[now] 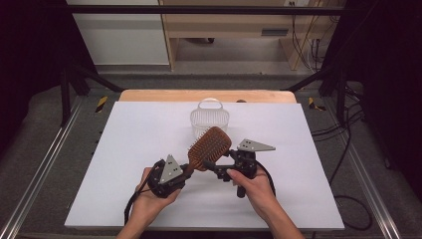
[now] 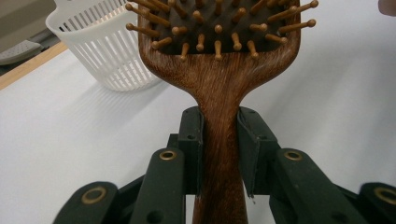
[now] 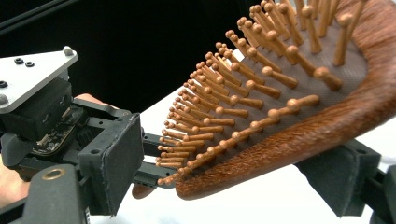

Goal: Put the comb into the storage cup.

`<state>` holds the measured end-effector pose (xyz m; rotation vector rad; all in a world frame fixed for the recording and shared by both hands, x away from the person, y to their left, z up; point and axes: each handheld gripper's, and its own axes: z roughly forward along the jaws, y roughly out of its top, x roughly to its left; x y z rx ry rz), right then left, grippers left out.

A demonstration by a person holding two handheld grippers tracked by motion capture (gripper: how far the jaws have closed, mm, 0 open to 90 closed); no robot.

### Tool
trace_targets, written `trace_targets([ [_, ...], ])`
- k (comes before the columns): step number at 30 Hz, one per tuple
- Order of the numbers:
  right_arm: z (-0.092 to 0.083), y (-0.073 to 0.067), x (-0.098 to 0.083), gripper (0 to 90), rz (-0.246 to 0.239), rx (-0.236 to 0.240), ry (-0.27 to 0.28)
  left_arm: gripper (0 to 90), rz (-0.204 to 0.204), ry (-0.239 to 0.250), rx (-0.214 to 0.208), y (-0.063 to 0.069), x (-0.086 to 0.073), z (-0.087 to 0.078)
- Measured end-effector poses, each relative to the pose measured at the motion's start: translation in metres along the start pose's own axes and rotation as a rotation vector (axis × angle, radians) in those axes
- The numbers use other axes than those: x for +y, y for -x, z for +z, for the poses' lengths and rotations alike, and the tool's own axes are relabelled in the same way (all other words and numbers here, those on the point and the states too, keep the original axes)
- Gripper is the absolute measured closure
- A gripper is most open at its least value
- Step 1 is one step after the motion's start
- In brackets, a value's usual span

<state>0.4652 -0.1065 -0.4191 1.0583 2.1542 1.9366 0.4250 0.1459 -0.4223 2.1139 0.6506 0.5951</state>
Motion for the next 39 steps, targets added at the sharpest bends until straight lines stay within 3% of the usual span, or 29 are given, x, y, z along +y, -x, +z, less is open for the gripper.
trace_targets([
  [9,0.004,-0.001,0.008,18.8,0.016,-0.001,0.007,72.6,0.006,0.019,0.014,0.000,-0.001,-0.003],
  [25,0.009,0.007,0.024,30.3,0.147,0.018,0.045,72.5,0.013,0.048,0.041,0.001,-0.003,-0.006],
  [39,0.009,0.007,0.028,37.4,0.171,0.027,0.084,72.5,0.023,0.086,0.055,0.001,-0.006,-0.004],
])
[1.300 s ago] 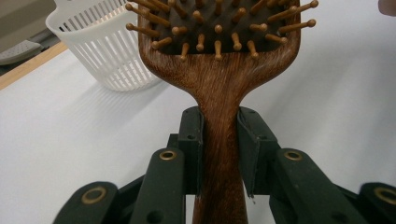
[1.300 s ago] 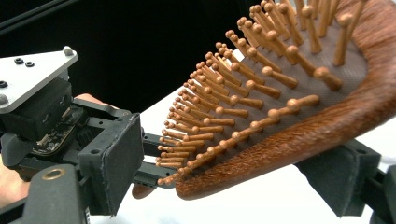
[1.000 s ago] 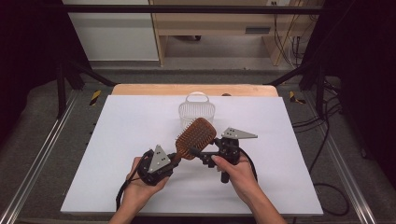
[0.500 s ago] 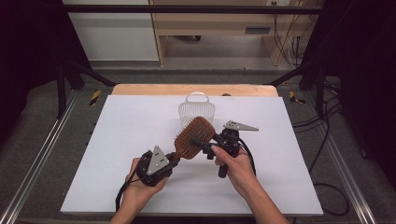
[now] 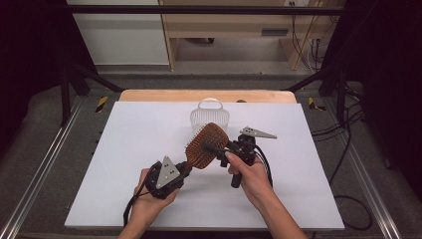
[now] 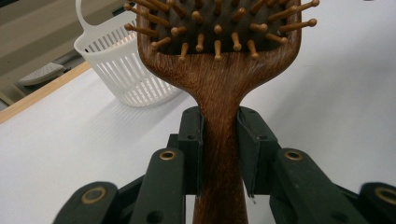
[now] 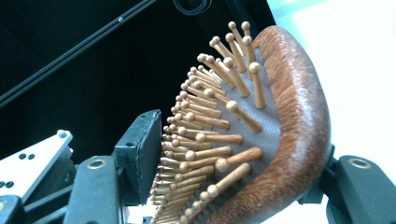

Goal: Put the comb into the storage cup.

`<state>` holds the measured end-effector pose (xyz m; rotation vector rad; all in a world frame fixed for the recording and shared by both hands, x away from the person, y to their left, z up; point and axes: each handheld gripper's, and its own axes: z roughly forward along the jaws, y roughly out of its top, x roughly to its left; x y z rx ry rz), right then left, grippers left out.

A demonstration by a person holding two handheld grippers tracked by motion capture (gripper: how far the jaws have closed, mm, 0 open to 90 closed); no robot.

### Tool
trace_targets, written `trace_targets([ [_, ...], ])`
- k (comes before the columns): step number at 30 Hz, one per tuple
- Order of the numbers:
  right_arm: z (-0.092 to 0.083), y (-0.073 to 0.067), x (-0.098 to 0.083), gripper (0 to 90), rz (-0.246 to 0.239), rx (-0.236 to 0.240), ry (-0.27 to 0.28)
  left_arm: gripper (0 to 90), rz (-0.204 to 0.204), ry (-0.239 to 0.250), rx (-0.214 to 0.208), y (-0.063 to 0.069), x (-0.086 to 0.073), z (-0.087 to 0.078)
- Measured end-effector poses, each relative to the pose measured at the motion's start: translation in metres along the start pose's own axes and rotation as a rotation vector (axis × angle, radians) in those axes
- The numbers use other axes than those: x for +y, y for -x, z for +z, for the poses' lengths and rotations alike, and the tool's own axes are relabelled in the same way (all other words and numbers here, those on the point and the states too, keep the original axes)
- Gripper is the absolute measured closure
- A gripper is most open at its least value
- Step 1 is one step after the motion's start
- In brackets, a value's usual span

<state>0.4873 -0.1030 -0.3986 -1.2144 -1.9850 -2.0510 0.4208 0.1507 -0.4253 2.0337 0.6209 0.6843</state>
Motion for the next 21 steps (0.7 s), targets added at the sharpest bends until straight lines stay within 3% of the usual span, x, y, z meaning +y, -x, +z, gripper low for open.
trace_targets([
  [13,0.005,-0.013,0.006,48.9,-0.011,-0.003,0.021,72.7,-0.041,0.029,0.006,-0.005,-0.003,-0.001],
  [21,0.014,-0.023,0.010,52.6,-0.051,-0.028,0.011,72.8,-0.077,0.036,0.006,-0.011,-0.006,-0.002],
])
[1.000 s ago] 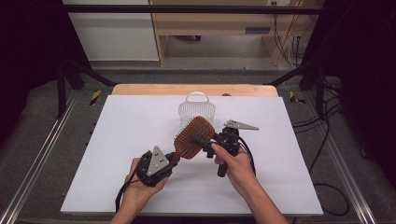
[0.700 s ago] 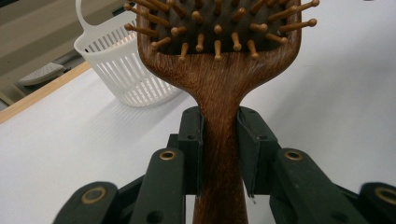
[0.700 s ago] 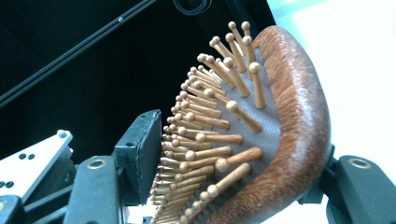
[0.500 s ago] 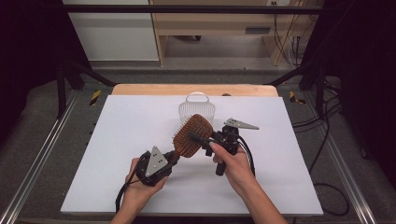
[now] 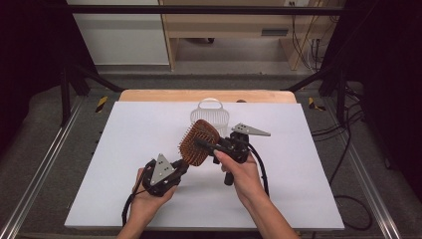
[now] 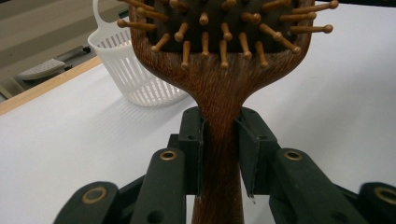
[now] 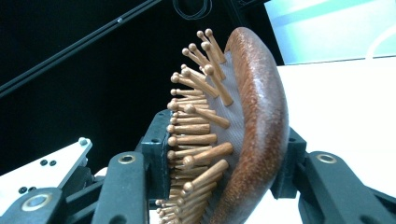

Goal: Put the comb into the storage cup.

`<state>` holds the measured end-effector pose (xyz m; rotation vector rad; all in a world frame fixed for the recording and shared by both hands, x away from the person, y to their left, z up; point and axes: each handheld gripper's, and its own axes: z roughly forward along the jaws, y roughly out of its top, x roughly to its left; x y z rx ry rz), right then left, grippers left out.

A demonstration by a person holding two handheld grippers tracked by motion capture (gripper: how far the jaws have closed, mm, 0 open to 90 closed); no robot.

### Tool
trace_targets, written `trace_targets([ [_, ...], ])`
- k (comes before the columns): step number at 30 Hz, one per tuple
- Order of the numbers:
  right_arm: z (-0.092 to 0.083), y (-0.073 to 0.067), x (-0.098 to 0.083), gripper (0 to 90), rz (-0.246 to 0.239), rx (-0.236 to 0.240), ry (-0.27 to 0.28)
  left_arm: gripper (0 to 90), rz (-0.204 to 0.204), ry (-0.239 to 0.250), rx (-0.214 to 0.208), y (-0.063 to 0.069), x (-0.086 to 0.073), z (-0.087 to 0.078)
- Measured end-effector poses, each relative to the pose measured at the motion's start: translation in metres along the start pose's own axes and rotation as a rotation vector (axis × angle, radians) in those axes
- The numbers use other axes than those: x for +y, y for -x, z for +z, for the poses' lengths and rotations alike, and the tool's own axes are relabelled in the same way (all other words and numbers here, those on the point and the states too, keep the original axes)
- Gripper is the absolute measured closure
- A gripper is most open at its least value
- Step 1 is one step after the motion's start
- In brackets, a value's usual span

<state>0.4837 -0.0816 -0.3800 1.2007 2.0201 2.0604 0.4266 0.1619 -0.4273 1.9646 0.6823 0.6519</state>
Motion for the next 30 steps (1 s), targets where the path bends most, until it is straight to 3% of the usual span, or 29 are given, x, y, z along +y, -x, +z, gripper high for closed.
trace_targets([
  [7,0.0034,-0.0039,0.0006,55.2,-0.028,-0.009,0.001,72.8,-0.015,0.005,-0.001,-0.0016,-0.0012,-0.0007],
  [30,0.0056,-0.0057,-0.0005,56.4,-0.034,-0.021,0.006,71.9,-0.061,0.019,-0.018,-0.0046,-0.0052,0.0015],
])
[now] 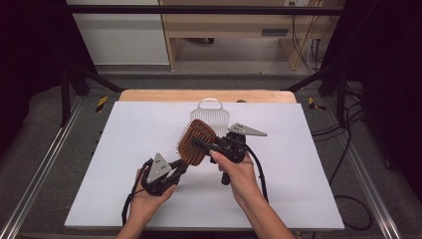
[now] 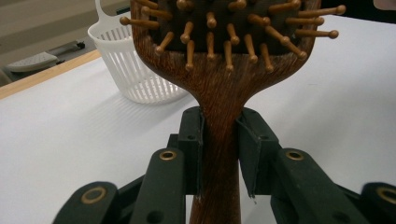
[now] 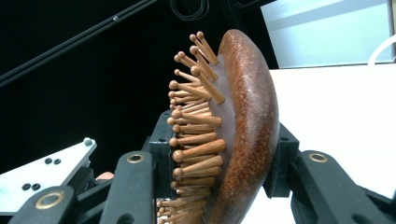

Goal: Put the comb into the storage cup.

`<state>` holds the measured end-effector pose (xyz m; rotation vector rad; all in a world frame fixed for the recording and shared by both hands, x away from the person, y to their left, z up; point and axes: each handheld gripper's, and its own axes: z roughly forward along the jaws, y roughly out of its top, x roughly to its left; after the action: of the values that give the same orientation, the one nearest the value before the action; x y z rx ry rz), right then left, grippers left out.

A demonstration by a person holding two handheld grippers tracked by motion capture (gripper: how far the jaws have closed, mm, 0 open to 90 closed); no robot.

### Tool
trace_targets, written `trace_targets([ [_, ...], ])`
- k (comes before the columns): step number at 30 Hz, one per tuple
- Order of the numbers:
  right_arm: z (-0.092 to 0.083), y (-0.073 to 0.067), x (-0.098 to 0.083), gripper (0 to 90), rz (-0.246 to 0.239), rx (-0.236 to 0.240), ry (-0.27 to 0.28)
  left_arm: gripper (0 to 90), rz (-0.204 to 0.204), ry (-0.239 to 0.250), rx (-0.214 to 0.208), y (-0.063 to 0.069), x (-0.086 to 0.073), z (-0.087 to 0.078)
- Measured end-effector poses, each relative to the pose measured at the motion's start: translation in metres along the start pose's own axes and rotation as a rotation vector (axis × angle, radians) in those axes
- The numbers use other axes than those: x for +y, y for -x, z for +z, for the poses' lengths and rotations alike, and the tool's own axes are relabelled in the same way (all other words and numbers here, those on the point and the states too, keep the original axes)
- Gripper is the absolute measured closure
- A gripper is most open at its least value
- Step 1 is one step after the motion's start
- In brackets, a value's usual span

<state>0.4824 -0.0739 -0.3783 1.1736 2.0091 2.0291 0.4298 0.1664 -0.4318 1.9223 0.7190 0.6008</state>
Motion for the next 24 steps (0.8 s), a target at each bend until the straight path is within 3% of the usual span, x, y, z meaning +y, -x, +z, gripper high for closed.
trace_targets([
  [12,-0.002,0.000,0.003,56.4,-0.014,-0.026,0.009,66.9,-0.054,0.038,-0.013,-0.003,-0.001,-0.002],
  [18,-0.007,0.008,0.008,56.0,0.000,-0.047,0.036,50.4,-0.064,0.042,0.009,-0.005,-0.002,-0.008],
  [24,-0.018,0.019,0.013,55.5,0.014,-0.080,0.060,31.0,-0.118,0.062,0.052,-0.024,-0.007,-0.024],
])
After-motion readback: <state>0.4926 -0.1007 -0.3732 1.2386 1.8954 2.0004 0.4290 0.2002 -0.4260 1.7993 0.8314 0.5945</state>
